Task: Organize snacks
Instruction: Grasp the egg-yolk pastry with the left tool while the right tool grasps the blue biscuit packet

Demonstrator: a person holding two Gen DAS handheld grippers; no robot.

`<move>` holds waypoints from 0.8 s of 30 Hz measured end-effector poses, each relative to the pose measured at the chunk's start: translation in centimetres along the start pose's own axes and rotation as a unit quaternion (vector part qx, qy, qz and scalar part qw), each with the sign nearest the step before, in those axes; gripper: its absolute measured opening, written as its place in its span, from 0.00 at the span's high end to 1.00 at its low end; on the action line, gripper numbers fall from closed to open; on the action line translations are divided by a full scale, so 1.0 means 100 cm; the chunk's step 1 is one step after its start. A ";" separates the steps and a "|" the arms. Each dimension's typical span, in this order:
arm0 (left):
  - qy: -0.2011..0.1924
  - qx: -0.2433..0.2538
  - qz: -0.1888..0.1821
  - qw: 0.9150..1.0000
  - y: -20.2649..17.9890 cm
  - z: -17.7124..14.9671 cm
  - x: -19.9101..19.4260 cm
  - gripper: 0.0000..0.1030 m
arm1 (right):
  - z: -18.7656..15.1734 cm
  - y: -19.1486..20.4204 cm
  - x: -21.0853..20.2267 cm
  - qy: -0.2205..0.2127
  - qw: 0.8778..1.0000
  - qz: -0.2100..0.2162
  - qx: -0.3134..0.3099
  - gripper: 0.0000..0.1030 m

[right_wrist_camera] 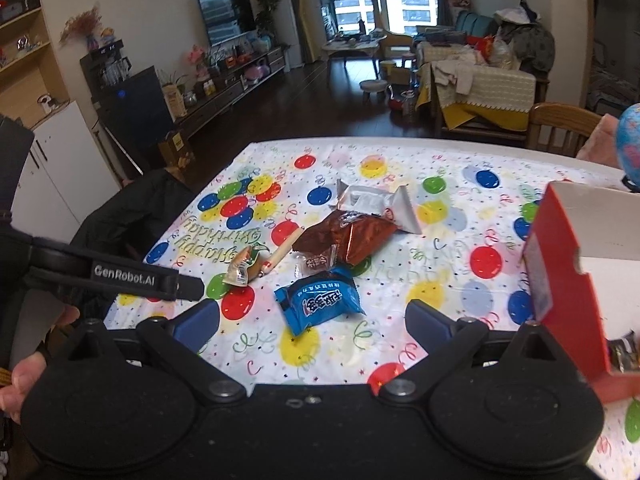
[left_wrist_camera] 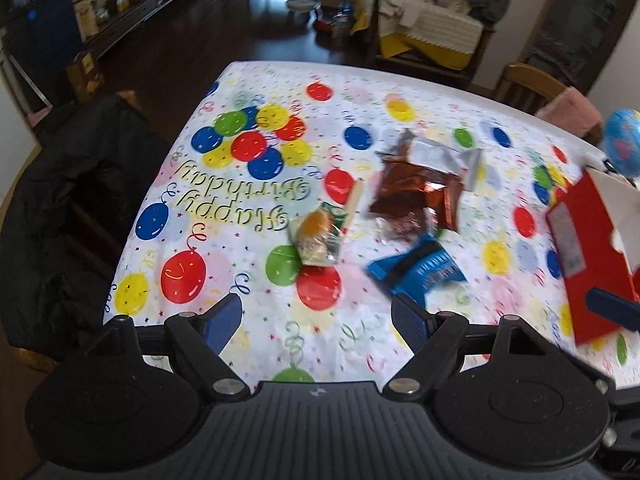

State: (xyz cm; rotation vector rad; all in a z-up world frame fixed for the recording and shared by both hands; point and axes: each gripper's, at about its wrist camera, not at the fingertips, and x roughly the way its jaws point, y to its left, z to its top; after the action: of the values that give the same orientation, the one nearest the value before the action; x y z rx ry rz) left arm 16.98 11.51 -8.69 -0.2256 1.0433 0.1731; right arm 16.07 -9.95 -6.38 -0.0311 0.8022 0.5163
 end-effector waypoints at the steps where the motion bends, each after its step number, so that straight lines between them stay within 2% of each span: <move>1: 0.005 -0.006 0.002 1.000 0.001 0.003 0.006 0.20 | 0.001 -0.002 0.007 0.004 1.000 0.003 -0.002 0.03; 14: 0.035 0.007 0.037 0.999 -0.005 0.039 0.079 0.21 | 0.010 -0.017 0.091 0.055 0.998 0.028 -0.019 0.04; 24: 0.059 0.018 0.051 0.997 -0.004 0.043 0.113 0.21 | 0.008 -0.017 0.133 0.081 0.996 0.039 -0.020 0.06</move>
State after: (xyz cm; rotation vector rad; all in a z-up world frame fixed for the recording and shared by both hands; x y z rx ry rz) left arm 26.28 12.63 -16.42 -0.1509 1.1751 0.2353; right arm 25.09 -5.53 -15.30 -0.0798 0.9536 0.6097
